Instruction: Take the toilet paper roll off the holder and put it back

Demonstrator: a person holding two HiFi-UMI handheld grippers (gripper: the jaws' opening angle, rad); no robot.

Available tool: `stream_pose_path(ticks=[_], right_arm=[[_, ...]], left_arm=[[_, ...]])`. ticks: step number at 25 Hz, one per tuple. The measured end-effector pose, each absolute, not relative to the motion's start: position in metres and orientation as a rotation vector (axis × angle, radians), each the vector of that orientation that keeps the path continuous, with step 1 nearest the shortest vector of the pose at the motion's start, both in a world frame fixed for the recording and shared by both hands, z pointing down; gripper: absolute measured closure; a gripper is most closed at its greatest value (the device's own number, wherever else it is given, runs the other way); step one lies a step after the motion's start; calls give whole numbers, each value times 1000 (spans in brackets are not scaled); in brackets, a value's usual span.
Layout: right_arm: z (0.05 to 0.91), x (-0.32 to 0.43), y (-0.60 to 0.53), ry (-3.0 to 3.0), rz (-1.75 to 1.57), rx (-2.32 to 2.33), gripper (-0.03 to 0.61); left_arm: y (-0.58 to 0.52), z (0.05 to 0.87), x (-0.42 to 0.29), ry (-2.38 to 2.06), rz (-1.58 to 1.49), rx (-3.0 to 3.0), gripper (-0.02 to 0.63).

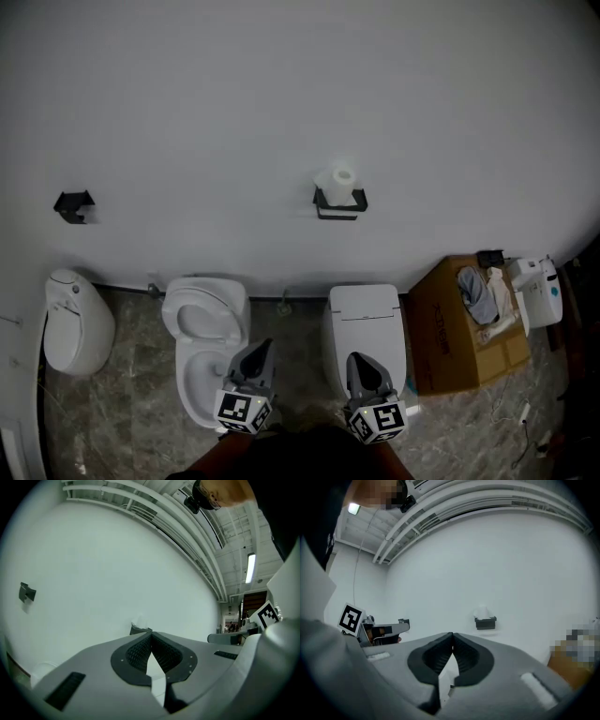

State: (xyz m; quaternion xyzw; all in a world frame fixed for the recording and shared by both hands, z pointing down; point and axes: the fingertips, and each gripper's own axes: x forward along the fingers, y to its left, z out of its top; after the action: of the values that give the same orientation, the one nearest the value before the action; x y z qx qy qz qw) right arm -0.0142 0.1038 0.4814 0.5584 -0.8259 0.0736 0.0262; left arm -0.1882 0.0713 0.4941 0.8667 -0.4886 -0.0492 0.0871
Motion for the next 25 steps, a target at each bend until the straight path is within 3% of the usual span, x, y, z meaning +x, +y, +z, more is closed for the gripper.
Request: stream_pose_path(ticks=[10,25], right_arm=[[498,6,15,-2436,233,1871,580],[488,63,-168,-2479,184,1831,580]], left_arm=[[-7,506,-170,-1393,-101,2627,597],[-208,499,-93,-1362,-41,2676,597]])
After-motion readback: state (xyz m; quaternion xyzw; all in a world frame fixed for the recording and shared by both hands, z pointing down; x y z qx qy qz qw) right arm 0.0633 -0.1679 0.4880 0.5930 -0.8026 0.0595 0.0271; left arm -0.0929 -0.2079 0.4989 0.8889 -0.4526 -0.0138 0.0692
